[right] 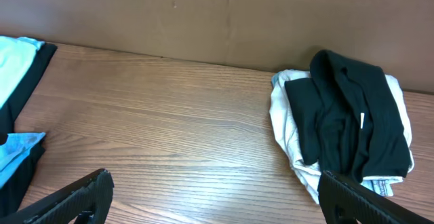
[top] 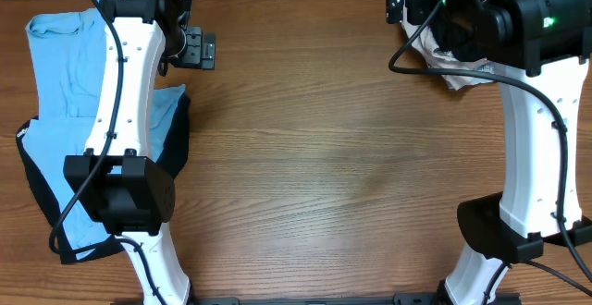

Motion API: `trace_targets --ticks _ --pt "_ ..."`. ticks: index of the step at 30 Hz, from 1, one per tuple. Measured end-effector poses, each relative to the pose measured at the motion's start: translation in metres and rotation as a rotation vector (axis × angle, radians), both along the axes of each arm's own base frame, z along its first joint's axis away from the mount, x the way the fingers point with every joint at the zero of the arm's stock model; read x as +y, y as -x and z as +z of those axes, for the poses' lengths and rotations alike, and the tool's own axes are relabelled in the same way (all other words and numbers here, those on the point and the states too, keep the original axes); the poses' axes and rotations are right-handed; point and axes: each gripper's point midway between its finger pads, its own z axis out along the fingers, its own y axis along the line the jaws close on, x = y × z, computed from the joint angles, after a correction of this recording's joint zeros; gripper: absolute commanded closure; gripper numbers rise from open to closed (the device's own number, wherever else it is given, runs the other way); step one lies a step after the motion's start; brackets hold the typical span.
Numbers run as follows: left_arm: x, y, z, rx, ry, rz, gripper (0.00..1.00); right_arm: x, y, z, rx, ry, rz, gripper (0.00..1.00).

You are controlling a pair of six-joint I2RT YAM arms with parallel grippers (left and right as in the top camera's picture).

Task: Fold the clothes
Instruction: 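Lower the bundle onto the stack and open the right gripper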

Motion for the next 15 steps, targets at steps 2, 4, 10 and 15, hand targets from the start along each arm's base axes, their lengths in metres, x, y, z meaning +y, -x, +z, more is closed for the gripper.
trace_targets --ticks 2,4,10,15 --pt "0.000 0.000 0.000 0.000 0.000 0.000 0.00 0.000 0.000 0.000 0.000 0.000 0.000 0.00" --pt "0.000 0.000 0.000 0.000 0.000 0.000 0.00 0.000 0.000 0.000 0.001 0.000 0.000 0.00" --pt "0.000 0.000 0.000 0.000 0.000 0.000 0.00 0.000 0.001 -0.002 0.008 0.005 -0.001 0.00" --pt "0.000 0.000 0.000 0.000 0.000 0.000 0.00 0.010 0.004 -0.002 0.006 0.017 0.020 0.00"
